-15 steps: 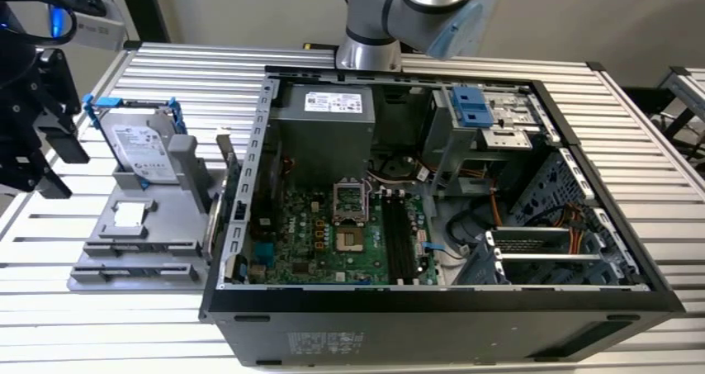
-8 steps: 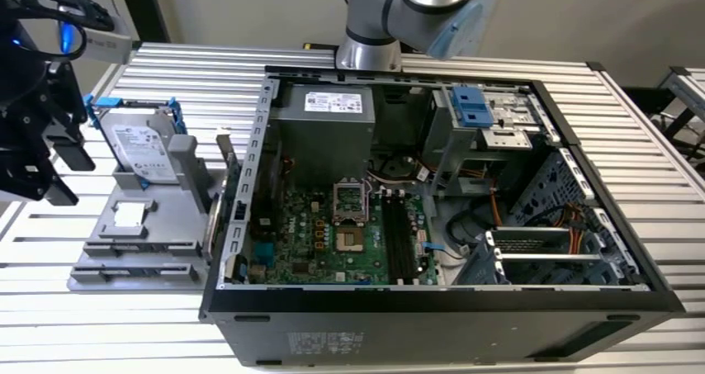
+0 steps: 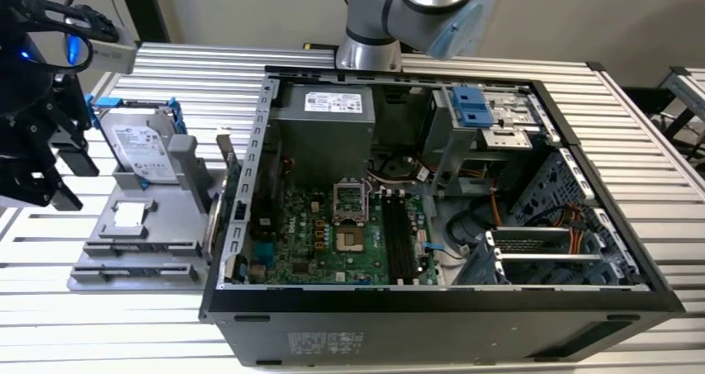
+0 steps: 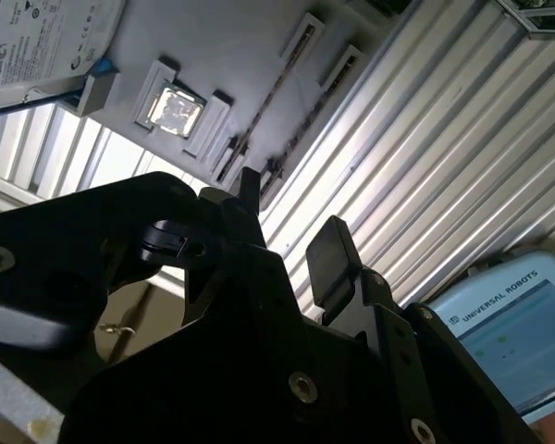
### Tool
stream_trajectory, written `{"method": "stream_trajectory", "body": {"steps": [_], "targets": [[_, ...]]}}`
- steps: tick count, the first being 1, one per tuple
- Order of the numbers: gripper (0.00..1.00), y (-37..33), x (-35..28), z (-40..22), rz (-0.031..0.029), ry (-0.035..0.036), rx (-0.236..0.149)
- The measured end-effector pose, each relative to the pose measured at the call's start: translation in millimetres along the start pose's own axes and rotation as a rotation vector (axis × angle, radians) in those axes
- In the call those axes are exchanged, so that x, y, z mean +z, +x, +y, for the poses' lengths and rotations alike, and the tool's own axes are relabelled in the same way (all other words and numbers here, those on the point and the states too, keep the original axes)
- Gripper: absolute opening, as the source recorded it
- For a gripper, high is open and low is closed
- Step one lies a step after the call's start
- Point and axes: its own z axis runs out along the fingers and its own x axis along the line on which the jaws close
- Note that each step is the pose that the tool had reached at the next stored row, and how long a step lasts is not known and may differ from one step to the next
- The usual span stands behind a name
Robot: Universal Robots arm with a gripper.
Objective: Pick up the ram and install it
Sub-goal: 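Pick up the ram and move it above insertion slot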
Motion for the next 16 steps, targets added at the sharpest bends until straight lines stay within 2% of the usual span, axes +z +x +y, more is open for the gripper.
{"method": "stream_trajectory", "body": {"steps": [6, 16], "targets": [[1.0, 0.1, 2.1, -0.1, -0.0005, 0.0007, 0.0], [1.0, 0.9, 19.4, -1.9, -0.0002, 0.0003, 0.0]]}}
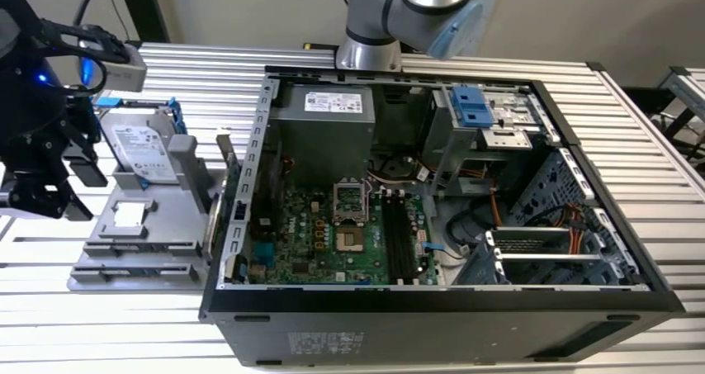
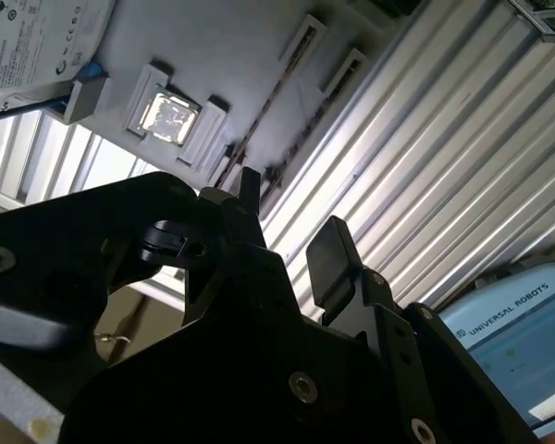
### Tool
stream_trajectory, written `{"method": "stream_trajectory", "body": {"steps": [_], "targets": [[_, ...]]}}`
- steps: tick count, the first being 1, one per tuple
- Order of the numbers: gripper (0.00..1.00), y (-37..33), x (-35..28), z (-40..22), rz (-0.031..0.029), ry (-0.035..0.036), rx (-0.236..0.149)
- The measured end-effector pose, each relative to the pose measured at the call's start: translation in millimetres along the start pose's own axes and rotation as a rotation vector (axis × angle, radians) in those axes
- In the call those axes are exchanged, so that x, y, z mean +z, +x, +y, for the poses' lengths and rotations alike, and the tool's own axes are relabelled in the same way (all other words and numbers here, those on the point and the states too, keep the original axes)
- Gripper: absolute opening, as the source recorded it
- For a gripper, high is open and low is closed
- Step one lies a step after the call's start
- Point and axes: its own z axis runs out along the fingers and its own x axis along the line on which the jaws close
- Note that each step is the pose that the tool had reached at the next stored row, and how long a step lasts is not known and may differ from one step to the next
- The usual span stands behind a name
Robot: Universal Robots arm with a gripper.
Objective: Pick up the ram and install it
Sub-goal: 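Pick up the ram and move it above insertion slot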
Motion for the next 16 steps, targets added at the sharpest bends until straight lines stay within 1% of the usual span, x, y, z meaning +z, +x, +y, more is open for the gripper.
{"method": "stream_trajectory", "body": {"steps": [10, 16], "targets": [[1.0, 0.7, 15.2, -2.3, 0.0, 0.0, 0.0], [1.0, 1.1, 25.4, -3.0, 0.0, 0.0, 0.0]]}}
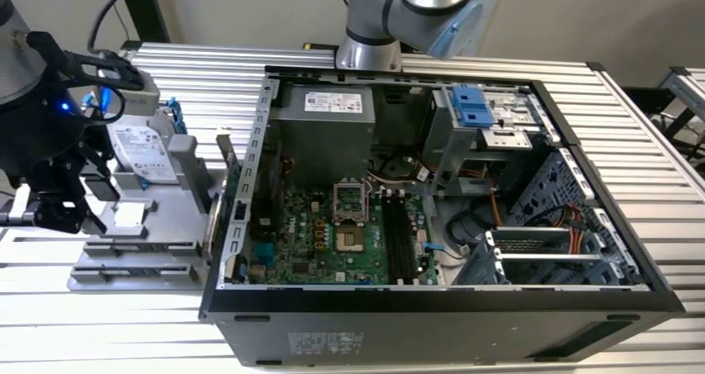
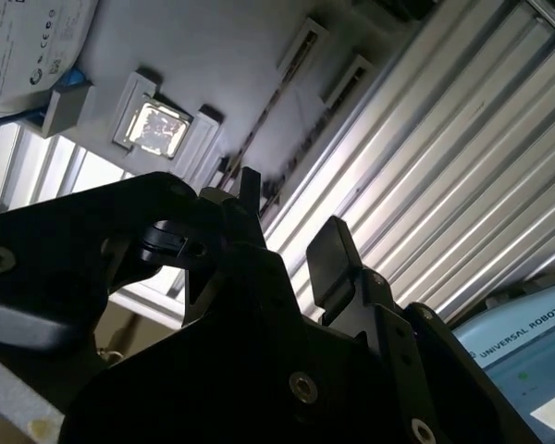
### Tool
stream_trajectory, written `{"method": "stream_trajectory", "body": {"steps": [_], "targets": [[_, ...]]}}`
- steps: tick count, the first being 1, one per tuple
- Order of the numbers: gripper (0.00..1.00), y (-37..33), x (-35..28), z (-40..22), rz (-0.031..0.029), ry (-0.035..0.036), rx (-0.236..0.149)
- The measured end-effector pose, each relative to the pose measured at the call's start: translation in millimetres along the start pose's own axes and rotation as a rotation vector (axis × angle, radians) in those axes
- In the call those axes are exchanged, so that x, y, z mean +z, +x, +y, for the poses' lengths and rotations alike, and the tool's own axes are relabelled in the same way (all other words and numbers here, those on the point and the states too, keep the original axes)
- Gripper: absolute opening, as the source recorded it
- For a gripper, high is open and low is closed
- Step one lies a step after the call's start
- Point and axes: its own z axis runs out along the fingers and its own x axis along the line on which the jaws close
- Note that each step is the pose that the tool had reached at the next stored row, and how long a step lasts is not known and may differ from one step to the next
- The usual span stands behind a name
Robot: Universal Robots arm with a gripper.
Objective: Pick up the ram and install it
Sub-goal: 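Pick up the ram and move it above insertion slot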
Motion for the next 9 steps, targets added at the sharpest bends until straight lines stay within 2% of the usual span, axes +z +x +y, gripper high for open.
{"method": "stream_trajectory", "body": {"steps": [9], "targets": [[1.0, 0.7, 16.3, -1.1, 0.0001, -0.0001, 0.0]]}}
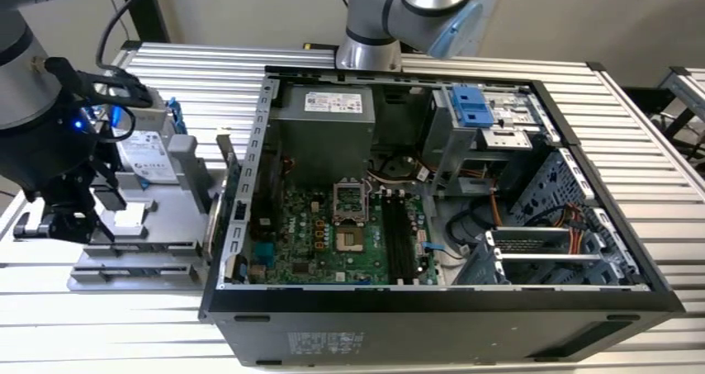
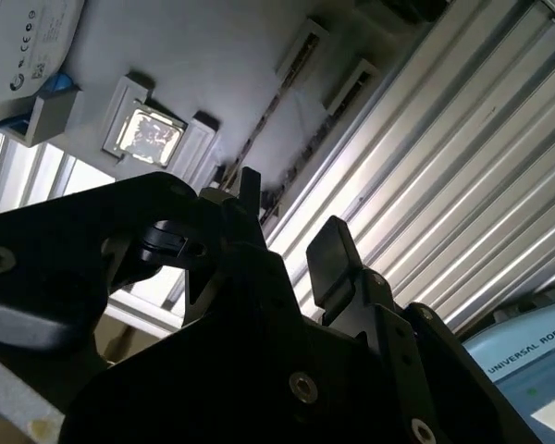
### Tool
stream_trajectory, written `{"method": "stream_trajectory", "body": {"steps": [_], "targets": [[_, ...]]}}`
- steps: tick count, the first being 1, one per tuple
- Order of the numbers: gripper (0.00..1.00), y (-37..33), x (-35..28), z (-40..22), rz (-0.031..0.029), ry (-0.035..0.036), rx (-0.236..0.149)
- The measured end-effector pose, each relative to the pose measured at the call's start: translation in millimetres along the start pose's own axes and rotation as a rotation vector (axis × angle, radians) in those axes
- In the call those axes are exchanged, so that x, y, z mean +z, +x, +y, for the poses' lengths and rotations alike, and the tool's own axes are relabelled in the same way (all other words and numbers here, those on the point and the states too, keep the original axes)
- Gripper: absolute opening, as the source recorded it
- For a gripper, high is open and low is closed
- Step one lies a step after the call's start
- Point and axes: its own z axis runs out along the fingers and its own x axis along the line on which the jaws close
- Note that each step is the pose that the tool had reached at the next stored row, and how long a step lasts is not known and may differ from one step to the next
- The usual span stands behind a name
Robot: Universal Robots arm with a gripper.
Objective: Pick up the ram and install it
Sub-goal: 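Pick up the ram and move it above insertion slot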
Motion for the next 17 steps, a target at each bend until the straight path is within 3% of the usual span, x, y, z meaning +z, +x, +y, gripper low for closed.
{"method": "stream_trajectory", "body": {"steps": [12, 17], "targets": [[1.0, 3.5, 21.6, -0.4, 0.0001, 0.0, 0.0], [1.0, 8.7, 29.8, -0.5, 0.0001, 0.0, 0.0]]}}
